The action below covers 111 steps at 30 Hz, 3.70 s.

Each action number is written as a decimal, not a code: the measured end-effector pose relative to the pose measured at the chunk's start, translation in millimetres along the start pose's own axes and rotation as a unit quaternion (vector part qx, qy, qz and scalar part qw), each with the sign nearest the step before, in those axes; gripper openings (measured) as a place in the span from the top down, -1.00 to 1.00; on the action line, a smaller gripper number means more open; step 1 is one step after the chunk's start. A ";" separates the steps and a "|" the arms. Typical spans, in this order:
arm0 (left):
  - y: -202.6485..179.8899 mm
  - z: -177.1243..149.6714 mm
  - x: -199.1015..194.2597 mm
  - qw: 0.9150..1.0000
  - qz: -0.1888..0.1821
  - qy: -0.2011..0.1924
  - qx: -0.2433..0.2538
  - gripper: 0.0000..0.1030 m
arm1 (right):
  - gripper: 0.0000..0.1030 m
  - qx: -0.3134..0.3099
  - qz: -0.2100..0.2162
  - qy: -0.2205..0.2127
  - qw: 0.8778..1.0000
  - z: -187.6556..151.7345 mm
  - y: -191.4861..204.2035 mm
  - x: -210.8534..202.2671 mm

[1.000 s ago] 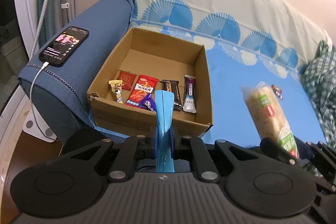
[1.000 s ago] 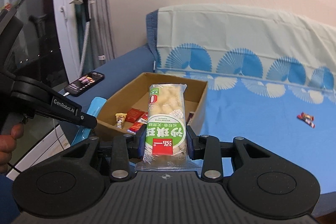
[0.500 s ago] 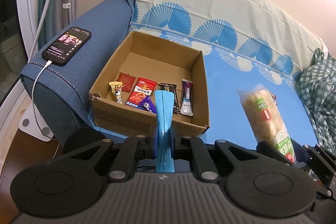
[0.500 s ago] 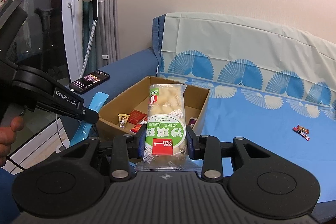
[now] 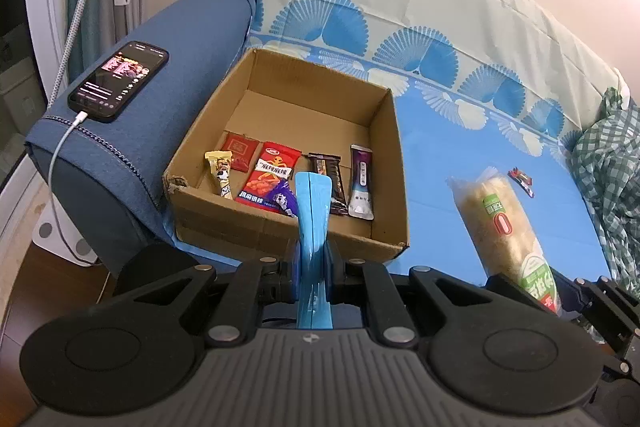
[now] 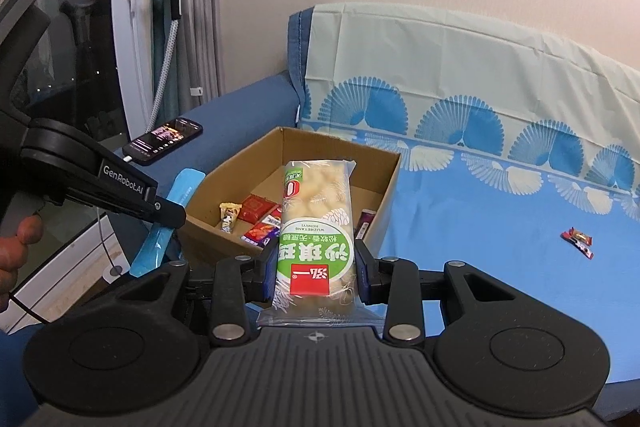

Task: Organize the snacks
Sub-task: 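Carry both snacks over the box and open both tools to release them, then withdraw both tools from the box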

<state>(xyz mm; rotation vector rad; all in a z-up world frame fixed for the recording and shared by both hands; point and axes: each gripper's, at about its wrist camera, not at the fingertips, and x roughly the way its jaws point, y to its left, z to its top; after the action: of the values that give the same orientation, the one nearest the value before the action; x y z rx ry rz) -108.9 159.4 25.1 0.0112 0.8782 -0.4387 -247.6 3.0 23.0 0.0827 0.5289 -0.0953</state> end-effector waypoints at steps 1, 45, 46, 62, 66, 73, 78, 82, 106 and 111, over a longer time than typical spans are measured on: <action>1.1 2.6 3.7 1.000 0.000 0.002 -0.001 0.77 | 0.26 0.002 0.000 0.005 1.000 1.5 -0.3 4.8; 52.8 118.9 239.8 0.991 0.049 0.122 0.016 0.76 | 0.26 0.028 0.015 0.142 0.989 49.5 -7.7 269.2; 54.1 118.5 243.7 0.991 0.052 0.125 0.017 0.75 | 0.26 0.028 0.014 0.146 0.989 48.3 -7.4 272.1; 53.3 90.4 181.3 0.991 0.094 0.097 0.013 -0.99 | -0.95 -0.010 0.011 0.128 0.992 57.7 7.3 216.0; 45.2 66.2 145.3 0.989 0.108 0.095 0.015 -0.99 | -0.98 -0.003 0.003 0.123 0.992 51.8 16.5 173.5; 35.2 32.9 88.4 0.990 0.118 0.069 0.021 -0.99 | -0.99 -0.006 -0.004 0.091 0.996 42.6 30.4 110.0; 23.3 20.1 58.2 0.992 0.118 0.044 0.027 -0.99 | -0.99 -0.021 -0.012 0.052 0.998 40.4 35.1 73.8; 11.2 12.2 35.7 0.992 0.117 0.024 0.041 -0.99 | -0.99 -0.013 -0.017 0.026 0.999 38.6 33.9 51.3; -97.1 19.9 36.2 0.984 0.125 0.021 0.128 -0.99 | -0.99 0.086 -0.080 -0.064 0.991 4.9 -64.5 -7.1; -159.8 31.9 81.2 0.980 0.100 0.053 0.163 -0.99 | -0.99 0.154 -0.143 -0.035 0.977 -16.4 -149.9 6.8</action>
<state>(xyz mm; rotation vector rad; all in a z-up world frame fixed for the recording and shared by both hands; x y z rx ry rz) -100.3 -22.0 12.0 0.4245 0.8918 -0.3920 -266.7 -144.5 -2.7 0.3041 0.4495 -0.4598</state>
